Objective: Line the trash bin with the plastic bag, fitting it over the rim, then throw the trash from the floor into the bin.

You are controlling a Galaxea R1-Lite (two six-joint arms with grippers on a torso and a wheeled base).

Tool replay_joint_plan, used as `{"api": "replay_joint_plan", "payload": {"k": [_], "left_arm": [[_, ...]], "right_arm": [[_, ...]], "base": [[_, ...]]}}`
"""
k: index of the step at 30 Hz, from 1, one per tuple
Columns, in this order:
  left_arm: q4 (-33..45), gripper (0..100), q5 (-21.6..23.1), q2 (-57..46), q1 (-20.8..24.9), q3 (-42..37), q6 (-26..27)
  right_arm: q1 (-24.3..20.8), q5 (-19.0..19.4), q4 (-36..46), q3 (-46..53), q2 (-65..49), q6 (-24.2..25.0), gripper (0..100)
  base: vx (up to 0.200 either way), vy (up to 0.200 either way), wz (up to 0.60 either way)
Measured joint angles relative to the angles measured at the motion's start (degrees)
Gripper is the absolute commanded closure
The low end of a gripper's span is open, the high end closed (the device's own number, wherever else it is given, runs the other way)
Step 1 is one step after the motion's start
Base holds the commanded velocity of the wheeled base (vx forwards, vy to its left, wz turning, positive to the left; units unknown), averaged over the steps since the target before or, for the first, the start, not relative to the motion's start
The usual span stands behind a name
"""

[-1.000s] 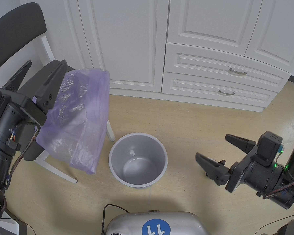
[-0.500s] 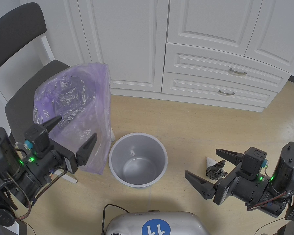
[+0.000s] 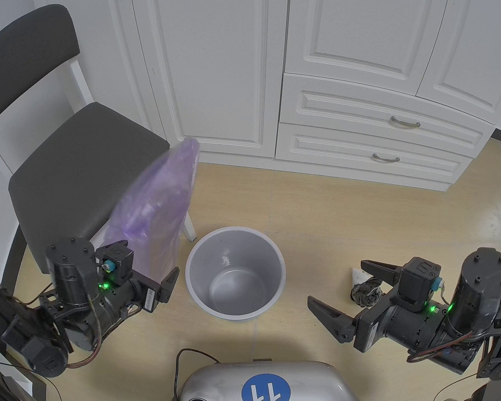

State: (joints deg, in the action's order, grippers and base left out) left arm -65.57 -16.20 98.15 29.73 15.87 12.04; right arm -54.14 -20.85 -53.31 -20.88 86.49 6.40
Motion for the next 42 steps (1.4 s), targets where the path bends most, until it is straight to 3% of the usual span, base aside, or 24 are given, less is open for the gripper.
{"api": "replay_joint_plan", "payload": {"k": [5,10,14,19,25,36,42], "left_arm": [[-8.5,0,-3.7,10.7,-4.6,1.9,1.4],[-19.7,0,-6.0,20.1,-11.2,3.4,6.3],[-22.0,0,-6.5,24.4,-13.9,3.7,8.0],[-22.2,0,-5.8,26.6,-14.3,3.0,7.9],[-22.2,0,-4.9,29.2,-11.2,1.9,7.7],[-22.2,0,-4.7,40.4,-9.1,3.7,7.7],[-19.8,0,-0.7,46.4,-9.3,7.7,8.2]], "right_arm": [[0.0,-0.5,0.0,-0.1,-0.1,0.0,0],[0.1,-0.7,0.0,-0.2,-0.7,0.0,0],[0.1,-0.9,0.1,-0.3,-1.1,-0.1,0],[0.1,-0.9,0.3,-0.2,-1.5,-0.2,0],[0.1,-0.9,0.6,-0.1,-1.8,-0.3,0],[0.2,-0.9,0.8,0.0,-2.1,-0.4,0],[0.6,-0.9,0.8,-0.3,-2.3,-0.5,0]], "base": [[0.0,0.0,0.0],[0.0,0.0,0.0],[0.0,0.0,0.0],[0.0,0.0,0.0],[0.0,0.0,0.0],[0.0,0.0,0.0],[0.0,0.0,0.0]]}}
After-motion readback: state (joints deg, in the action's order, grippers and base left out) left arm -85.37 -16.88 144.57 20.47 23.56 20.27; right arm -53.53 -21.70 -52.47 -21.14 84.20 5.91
